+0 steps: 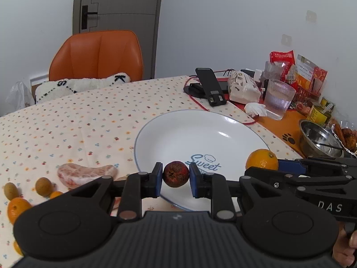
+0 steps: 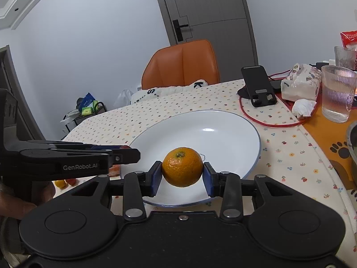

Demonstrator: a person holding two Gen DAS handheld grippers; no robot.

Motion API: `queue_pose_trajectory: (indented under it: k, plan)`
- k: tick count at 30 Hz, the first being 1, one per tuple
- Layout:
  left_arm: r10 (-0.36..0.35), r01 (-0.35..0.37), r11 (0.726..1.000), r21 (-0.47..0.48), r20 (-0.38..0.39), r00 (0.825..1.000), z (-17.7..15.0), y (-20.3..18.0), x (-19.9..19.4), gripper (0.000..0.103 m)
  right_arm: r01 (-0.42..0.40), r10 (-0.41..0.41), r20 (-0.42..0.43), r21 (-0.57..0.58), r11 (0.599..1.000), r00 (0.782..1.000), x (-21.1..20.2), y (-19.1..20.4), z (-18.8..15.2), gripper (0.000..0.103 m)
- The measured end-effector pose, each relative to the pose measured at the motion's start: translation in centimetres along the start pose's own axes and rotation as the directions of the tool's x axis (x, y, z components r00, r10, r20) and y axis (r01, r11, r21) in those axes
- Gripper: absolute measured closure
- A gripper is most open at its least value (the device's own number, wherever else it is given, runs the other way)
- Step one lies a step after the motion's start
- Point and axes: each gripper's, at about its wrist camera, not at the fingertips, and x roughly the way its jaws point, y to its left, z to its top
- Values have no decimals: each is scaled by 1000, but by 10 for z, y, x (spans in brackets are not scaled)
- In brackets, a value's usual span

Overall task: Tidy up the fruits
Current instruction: 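Carry the mandarin with the right tool while the left tool carries the red fruit over the plate, then open the left tool onto the plate while the right tool releases the mandarin there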

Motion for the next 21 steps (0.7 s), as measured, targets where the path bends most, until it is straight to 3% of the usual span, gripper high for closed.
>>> queue_pose_trajectory:
  k: [12,21]
  plan:
    - [-8,8,1000,8,-59,998,-5,-2,25,79,34,-34,-35,2,999,999,14,-5,-3,66]
    - [5,-5,1000,5,-52,999,-2,0,10,73,41,-40,-33,9,999,999,10,-2,-4,63]
